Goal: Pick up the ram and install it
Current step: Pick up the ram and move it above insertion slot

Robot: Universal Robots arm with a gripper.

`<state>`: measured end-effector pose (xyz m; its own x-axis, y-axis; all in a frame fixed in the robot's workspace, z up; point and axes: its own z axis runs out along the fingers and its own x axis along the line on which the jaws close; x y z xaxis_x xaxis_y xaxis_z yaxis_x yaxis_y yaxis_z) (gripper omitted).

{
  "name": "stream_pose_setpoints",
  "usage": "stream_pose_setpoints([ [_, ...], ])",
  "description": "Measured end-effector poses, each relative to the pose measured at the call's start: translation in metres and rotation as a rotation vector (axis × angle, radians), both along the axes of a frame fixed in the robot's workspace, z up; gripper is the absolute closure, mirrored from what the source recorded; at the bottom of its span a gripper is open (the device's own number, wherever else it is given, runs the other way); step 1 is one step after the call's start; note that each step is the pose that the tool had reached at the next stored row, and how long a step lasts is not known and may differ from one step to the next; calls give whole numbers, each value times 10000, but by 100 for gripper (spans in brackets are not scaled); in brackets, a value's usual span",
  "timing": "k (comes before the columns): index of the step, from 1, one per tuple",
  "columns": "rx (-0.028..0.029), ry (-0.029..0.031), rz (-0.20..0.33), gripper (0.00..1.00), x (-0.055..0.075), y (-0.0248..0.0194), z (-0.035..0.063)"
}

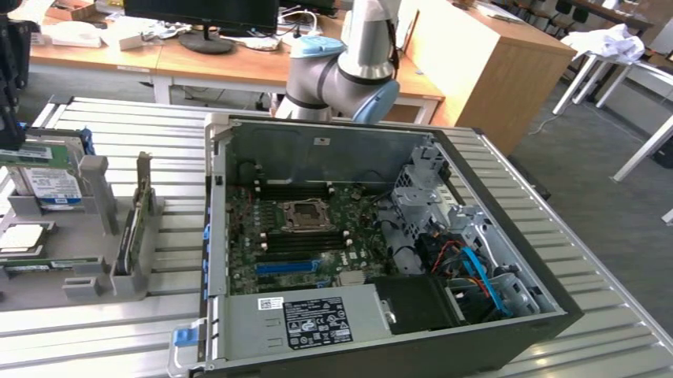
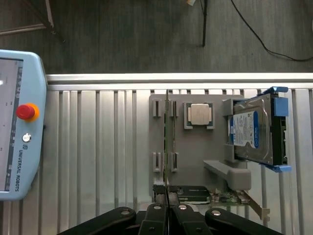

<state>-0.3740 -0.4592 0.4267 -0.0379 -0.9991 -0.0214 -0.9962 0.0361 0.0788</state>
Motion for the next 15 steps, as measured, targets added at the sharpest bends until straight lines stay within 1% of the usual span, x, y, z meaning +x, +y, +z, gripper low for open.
stream_pose_setpoints([
  [15, 1, 27, 33, 88, 272, -28, 0],
])
